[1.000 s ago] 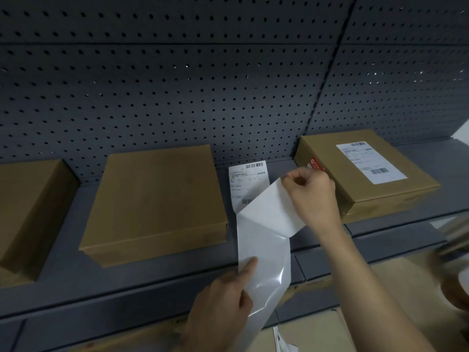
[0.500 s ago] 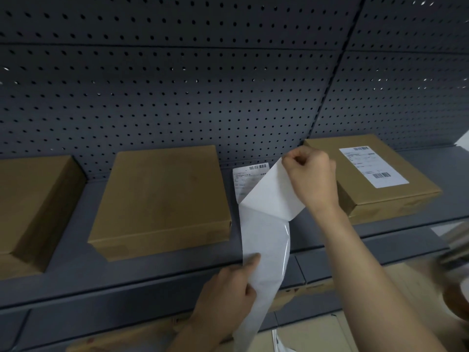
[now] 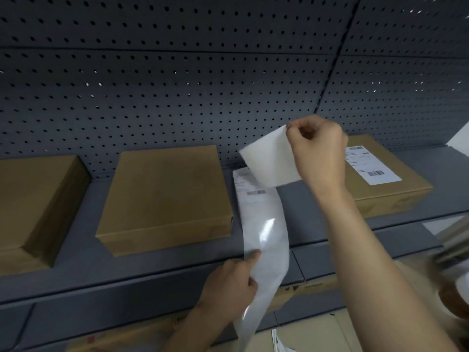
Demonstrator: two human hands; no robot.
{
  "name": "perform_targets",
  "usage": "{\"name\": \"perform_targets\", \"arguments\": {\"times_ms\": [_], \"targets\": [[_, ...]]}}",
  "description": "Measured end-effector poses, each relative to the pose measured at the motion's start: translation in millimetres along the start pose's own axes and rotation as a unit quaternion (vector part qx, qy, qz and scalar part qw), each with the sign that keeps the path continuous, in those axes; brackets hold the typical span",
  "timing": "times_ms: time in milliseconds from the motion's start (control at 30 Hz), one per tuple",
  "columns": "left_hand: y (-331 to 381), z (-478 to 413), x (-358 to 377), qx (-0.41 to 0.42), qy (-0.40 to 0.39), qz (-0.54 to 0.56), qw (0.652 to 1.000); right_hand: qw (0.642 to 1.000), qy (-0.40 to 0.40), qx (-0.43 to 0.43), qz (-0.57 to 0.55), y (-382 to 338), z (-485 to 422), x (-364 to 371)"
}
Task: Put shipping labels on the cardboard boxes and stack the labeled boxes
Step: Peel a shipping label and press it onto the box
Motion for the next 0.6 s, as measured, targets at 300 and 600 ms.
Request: {"name": "perform_targets", "arguments": {"times_ms": [300,600], "targets": [[19,11,-15,0.115,0.038,-0.103,0.987,0.998,0.007,-0.019,-0.062,-25,11,-8],[5,3,-129,-0.025,0.126,0.643,0.755,0.981,-0.012,-0.148,-0.122,-68,45,11]]}}
Point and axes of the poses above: each hand's wrist, its own z-axis away from the middle knuckle, its own x-axis out of the palm, y = z × x, the point moved 8 cm from there along -z, towards the middle knuckle, and after that the axes turned 4 degrees about z, right-handed, at the moved point
